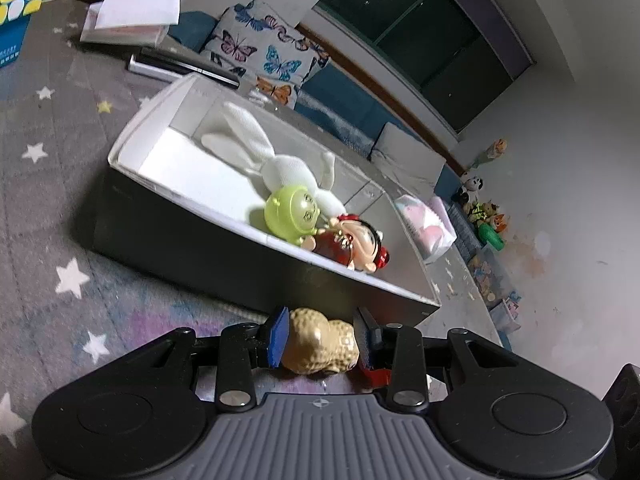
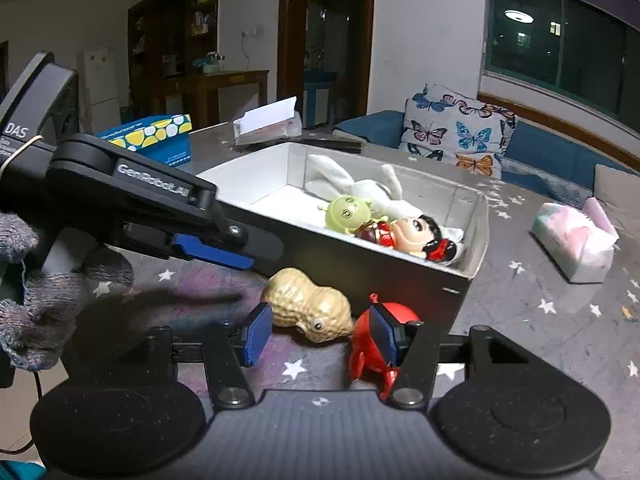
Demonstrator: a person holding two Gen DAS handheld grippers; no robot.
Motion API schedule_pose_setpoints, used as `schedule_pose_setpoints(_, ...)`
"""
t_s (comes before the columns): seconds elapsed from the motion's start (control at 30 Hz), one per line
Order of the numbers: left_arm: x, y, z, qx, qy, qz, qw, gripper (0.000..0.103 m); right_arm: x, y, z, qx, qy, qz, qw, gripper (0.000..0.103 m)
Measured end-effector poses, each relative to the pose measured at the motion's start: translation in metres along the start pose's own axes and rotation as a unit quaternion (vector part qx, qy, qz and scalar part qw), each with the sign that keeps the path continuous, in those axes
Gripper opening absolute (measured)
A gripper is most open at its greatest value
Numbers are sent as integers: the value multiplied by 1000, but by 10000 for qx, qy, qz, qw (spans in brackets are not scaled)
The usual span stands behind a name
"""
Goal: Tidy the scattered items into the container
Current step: 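Move both grippers back to the tan peanut toy beside the box, then close the right gripper on the peanut toy while the left gripper pinches its top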
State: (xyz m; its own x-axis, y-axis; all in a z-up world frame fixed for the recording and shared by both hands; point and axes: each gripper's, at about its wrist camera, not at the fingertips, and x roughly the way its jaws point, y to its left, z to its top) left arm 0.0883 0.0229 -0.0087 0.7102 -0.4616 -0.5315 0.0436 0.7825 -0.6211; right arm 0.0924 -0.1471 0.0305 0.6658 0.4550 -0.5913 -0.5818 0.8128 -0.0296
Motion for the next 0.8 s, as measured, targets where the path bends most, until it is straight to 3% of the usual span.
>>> schedule_pose_setpoints(0.53,5,11,5,-291,27,-10,9996,38,43,15,11,-387,229,22,9990,55)
schedule_pose_setpoints(0.8,10,16,4,-404,119,-40,9991,38,50,15,9,-415,283,-26,9987,62)
